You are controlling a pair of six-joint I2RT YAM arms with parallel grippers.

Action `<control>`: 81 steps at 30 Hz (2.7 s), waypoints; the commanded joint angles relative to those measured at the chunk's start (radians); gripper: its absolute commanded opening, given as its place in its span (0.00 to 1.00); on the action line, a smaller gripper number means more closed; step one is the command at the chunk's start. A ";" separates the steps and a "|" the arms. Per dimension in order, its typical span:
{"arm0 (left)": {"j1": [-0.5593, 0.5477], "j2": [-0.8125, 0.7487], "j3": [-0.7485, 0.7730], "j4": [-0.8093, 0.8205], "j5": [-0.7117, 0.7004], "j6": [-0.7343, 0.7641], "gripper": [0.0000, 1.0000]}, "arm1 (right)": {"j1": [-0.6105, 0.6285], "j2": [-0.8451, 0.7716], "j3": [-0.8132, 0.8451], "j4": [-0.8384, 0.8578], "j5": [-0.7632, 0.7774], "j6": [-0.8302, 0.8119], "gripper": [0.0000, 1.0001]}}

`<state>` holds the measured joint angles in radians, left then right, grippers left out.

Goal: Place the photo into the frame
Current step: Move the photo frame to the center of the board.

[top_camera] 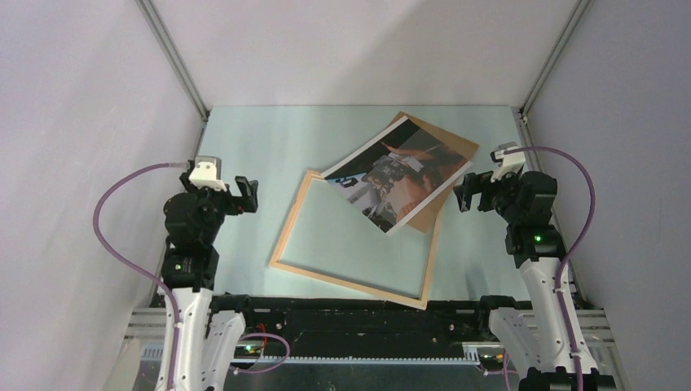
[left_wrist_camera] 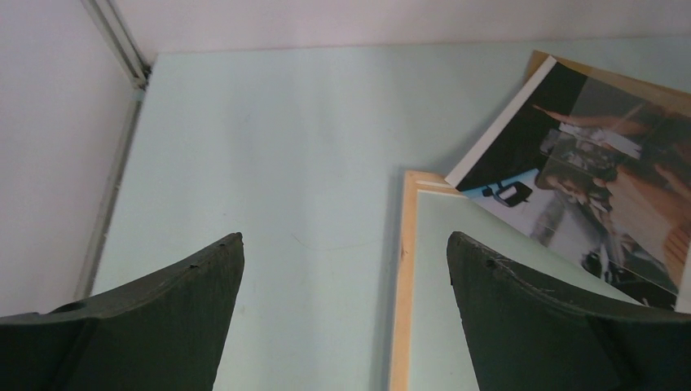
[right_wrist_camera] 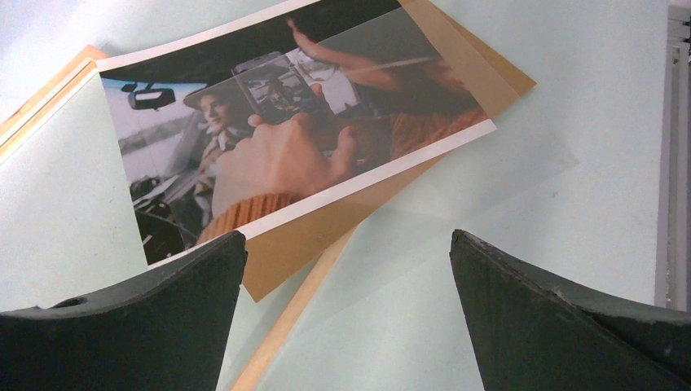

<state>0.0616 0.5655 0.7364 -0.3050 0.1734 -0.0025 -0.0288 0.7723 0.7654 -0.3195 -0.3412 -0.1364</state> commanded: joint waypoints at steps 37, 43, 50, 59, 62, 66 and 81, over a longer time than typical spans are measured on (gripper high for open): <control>-0.248 0.807 0.198 -0.181 -0.106 0.038 0.94 | 0.007 0.055 0.011 0.022 -0.024 -0.045 1.00; -0.250 0.935 0.261 -0.214 -0.115 0.043 0.89 | 0.009 0.074 0.010 0.021 -0.026 -0.043 1.00; -0.259 1.017 0.253 -0.214 -0.083 0.019 0.81 | 0.010 0.085 0.010 0.022 -0.028 -0.038 1.00; -0.274 1.039 0.244 -0.213 -0.089 0.015 0.70 | 0.014 0.101 0.010 0.022 -0.032 -0.037 1.00; -0.290 1.058 0.244 -0.212 -0.096 0.017 0.65 | 0.018 0.106 0.010 0.023 -0.031 -0.037 1.00; -0.309 1.096 0.258 -0.213 -0.111 0.021 0.59 | 0.021 0.106 0.010 0.021 -0.030 -0.034 1.00; -0.311 1.202 0.412 -0.285 -0.169 0.129 0.08 | 0.041 0.137 0.009 0.025 -0.018 -0.035 1.00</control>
<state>-0.2501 1.7313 1.0595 -0.5549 0.0555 0.0307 -0.0082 0.8944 0.7654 -0.3195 -0.3573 -0.1619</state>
